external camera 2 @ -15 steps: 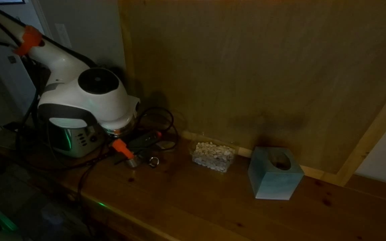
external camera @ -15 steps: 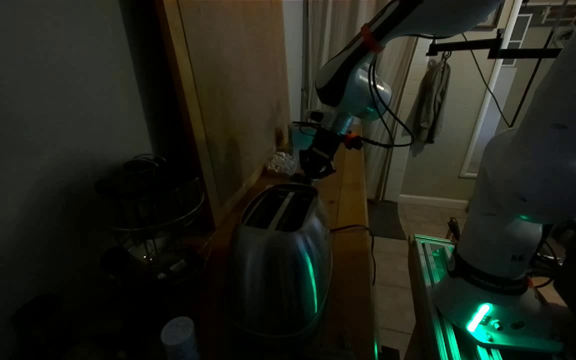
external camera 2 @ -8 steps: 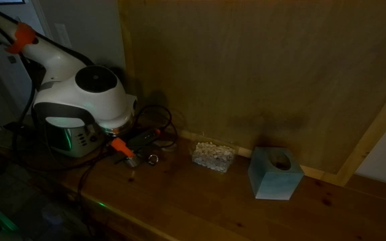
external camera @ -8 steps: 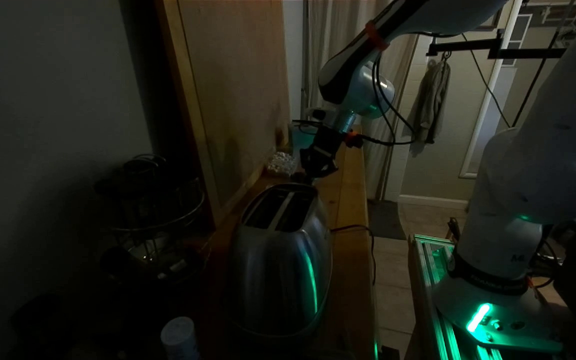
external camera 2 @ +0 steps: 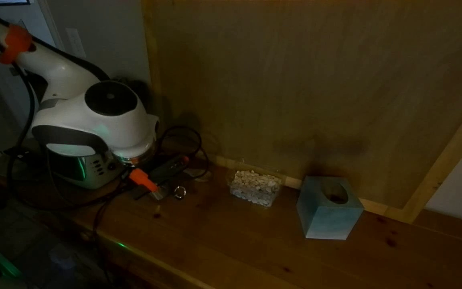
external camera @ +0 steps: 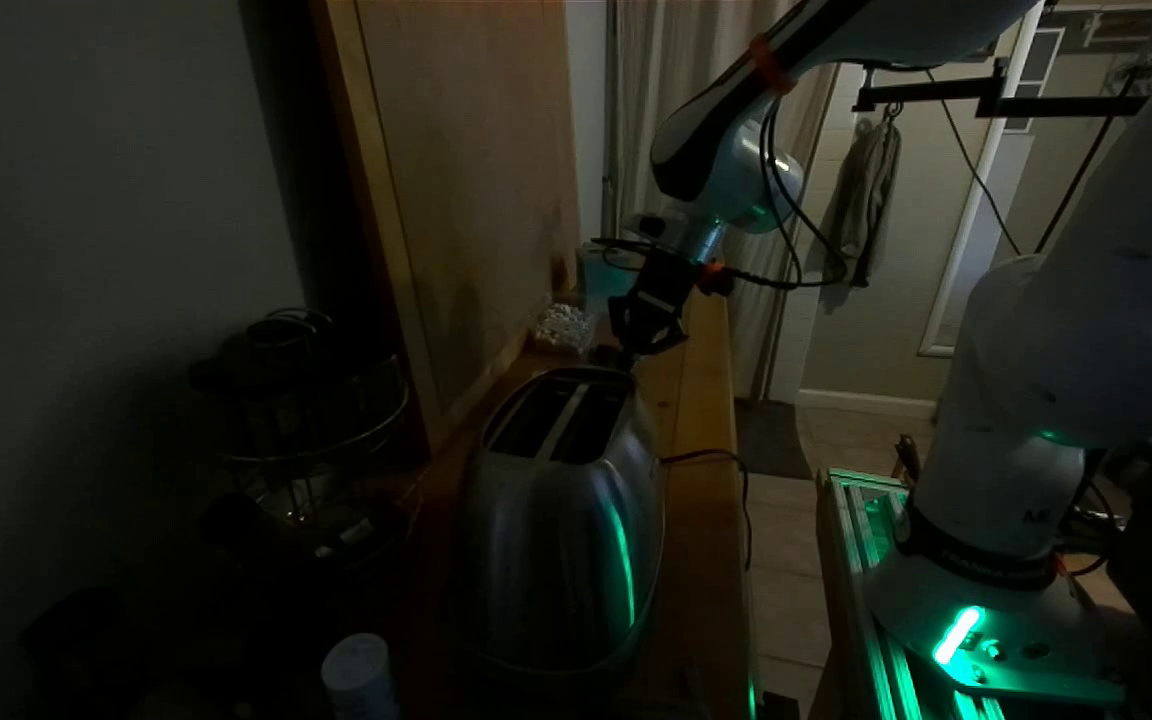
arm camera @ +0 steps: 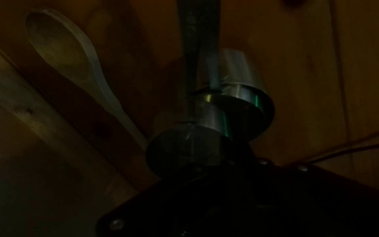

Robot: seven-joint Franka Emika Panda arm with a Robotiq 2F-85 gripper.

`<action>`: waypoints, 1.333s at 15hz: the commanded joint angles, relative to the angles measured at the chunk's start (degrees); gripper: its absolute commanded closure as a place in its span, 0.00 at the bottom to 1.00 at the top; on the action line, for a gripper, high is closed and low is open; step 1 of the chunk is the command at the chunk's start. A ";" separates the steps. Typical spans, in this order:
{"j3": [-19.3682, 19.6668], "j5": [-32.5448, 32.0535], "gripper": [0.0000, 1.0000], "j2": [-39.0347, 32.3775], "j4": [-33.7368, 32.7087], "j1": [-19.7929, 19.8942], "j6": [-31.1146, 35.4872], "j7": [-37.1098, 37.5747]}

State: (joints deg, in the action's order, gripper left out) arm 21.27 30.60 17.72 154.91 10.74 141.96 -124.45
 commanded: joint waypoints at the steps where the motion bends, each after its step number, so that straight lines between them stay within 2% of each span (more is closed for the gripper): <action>1: 0.35 -3.11 0.99 1.71 1.49 -0.13 -0.05 -0.15; 9: -0.16 -6.31 0.99 1.37 2.04 -0.23 0.78 0.41; 15: 1.73 -6.13 0.99 3.53 1.67 -0.13 -3.45 -2.32; 20: 2.01 -6.28 0.99 3.26 1.50 0.05 -4.24 -2.90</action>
State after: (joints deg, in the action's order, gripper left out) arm 22.76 25.83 19.22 155.81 10.74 138.70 -126.69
